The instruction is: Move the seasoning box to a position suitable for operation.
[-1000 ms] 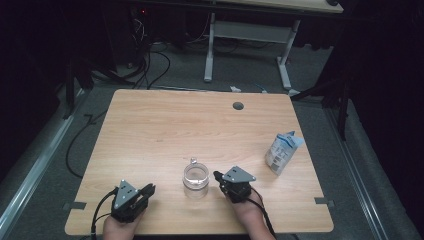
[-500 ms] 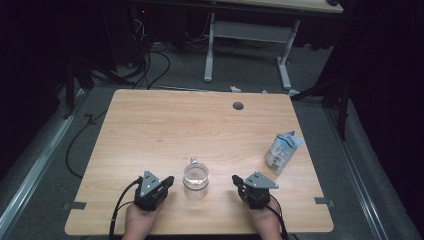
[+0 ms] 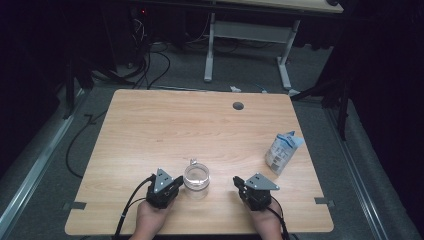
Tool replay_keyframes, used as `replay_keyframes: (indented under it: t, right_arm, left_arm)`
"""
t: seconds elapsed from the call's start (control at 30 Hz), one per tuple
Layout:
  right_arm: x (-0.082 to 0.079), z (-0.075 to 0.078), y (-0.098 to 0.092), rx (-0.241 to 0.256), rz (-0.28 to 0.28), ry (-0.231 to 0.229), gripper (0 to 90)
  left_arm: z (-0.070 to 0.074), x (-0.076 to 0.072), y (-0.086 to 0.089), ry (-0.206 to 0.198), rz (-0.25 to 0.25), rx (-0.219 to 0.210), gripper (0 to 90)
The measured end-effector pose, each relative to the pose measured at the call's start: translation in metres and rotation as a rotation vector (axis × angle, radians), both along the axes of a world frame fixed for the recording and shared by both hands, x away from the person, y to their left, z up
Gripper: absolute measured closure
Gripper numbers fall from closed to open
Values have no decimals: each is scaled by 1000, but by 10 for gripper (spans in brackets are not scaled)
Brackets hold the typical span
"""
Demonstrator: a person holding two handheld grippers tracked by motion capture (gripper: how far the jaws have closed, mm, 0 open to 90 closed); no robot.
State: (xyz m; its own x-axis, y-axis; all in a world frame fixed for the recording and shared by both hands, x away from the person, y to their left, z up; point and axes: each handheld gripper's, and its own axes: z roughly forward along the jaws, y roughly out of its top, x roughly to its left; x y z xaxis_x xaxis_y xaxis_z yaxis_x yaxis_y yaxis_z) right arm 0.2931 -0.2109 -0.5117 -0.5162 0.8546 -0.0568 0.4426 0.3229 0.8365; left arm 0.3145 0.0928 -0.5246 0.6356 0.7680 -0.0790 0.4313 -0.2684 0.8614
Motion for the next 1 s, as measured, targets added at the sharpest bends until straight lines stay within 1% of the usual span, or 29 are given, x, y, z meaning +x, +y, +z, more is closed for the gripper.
replay_keyframes:
  t: [0.23,0.43,0.5,0.57,0.67,0.8,0.9,1.0]
  right_arm:
    - [-1,1,3,-3,10,-3,869]
    - [-2,0,4,-8,13,1,869]
    - [-2,1,4,-7,14,-1,869]
    - [-2,0,3,-7,15,-5,869]
    - [-2,1,3,-6,12,-4,869]
    - [-2,1,2,-4,9,-4,862]
    - [-2,1,1,-6,7,0,862]
    - [-1,0,-1,4,7,4,828]
  left_arm:
    - [1,-16,-4,-3,-36,14,899]
    - [2,-28,-10,5,-79,10,897]
    - [3,-31,-14,20,-94,-9,892]
    - [3,-33,-19,18,-107,-11,887]
    - [3,-34,-26,12,-123,-2,887]
    - [2,-32,-28,5,-118,-3,875]
    - [4,-31,-25,-8,-109,-7,818]
    - [7,-28,-18,-17,-99,-6,768]
